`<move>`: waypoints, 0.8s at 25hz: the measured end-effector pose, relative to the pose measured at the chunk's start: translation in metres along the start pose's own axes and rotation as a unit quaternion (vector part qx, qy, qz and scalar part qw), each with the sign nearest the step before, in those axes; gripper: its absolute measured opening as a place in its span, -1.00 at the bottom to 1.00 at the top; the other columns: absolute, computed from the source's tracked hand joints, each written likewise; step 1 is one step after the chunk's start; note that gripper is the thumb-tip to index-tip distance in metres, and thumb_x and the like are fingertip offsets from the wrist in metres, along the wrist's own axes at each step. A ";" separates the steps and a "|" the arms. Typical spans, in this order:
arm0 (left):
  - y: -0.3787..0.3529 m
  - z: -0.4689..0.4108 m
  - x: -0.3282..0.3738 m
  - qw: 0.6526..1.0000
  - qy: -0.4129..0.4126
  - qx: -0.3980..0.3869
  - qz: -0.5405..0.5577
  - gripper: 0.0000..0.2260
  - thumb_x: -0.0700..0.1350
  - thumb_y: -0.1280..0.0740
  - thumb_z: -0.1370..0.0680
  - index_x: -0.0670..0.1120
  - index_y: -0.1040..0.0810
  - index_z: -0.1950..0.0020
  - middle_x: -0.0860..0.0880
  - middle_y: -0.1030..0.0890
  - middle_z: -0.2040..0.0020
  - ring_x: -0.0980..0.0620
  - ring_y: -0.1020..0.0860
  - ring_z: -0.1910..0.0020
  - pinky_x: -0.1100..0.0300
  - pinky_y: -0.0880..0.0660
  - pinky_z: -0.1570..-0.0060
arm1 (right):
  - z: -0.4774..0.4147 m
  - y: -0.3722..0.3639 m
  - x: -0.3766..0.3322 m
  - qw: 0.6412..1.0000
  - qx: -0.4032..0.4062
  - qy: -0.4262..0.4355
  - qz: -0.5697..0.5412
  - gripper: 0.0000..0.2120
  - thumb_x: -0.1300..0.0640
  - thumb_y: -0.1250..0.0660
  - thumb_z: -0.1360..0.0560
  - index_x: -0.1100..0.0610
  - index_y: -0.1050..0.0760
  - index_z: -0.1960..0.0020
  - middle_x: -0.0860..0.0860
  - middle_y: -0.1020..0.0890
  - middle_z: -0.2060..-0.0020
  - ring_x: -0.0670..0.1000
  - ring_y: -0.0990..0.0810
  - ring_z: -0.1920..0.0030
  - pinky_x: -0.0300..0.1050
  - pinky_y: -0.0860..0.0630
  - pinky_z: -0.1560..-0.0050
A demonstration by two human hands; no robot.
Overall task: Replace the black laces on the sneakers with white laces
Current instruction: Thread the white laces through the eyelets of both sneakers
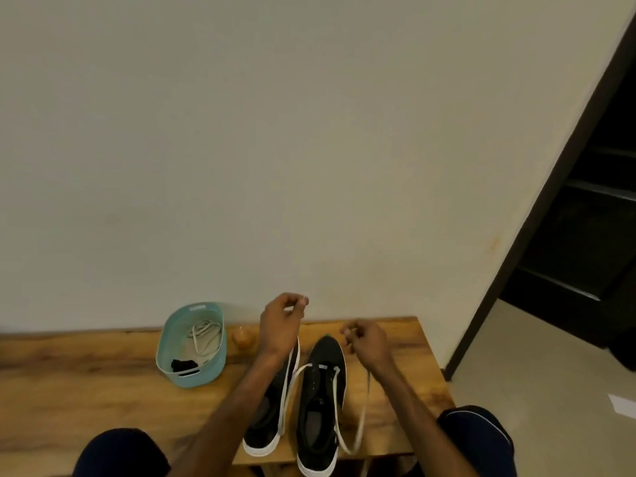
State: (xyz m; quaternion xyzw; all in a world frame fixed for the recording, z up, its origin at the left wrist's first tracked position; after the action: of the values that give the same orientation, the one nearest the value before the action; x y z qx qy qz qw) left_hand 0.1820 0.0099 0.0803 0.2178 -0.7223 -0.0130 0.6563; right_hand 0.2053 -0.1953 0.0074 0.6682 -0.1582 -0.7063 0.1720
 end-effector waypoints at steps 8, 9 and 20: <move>-0.059 0.051 -0.153 0.975 0.115 -0.125 -0.146 -0.90 -0.09 -0.33 -0.60 0.12 -0.56 0.06 0.16 -0.64 0.13 0.20 -0.62 0.08 0.40 -0.48 0.14 | -0.008 -0.071 0.109 0.991 0.008 -0.069 0.112 -0.78 -0.17 -0.38 -0.50 -0.03 -0.57 0.16 -0.12 -0.62 0.23 -0.14 -0.57 0.22 -0.18 -0.46 0.25; -0.061 0.054 -0.157 0.973 0.114 -0.124 -0.157 -0.92 -0.08 -0.33 -0.60 0.09 -0.58 0.05 0.16 -0.64 0.13 0.22 -0.61 0.10 0.39 -0.49 0.14 | -0.010 -0.072 0.106 0.988 0.010 -0.071 0.135 -0.76 -0.19 -0.37 -0.50 -0.03 -0.56 0.16 -0.11 -0.61 0.24 -0.13 -0.57 0.23 -0.18 -0.46 0.26; -0.064 0.058 -0.158 0.969 0.113 -0.113 -0.189 -0.94 -0.09 -0.32 -0.61 0.05 -0.59 -0.01 0.18 -0.62 0.14 0.34 -0.56 0.16 0.53 -0.41 0.24 | -0.016 -0.078 0.110 0.982 -0.030 -0.065 0.174 -0.91 0.08 -0.33 -0.57 0.04 -0.48 0.11 -0.05 -0.57 0.22 -0.14 -0.52 0.25 -0.26 -0.40 0.29</move>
State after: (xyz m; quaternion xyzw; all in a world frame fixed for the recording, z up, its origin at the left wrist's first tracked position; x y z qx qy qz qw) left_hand 0.1526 -0.0116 -0.0958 0.2747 -0.5827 -0.1936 0.7400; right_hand 0.2134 -0.1763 -0.1269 0.5781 -0.2615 -0.7117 0.3015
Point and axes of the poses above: each hand's wrist, its own z-axis away from the middle knuckle, its own y-axis out of the back of the hand, x = y × z, the point moved 6 cm from there along -z, towards the middle knuckle
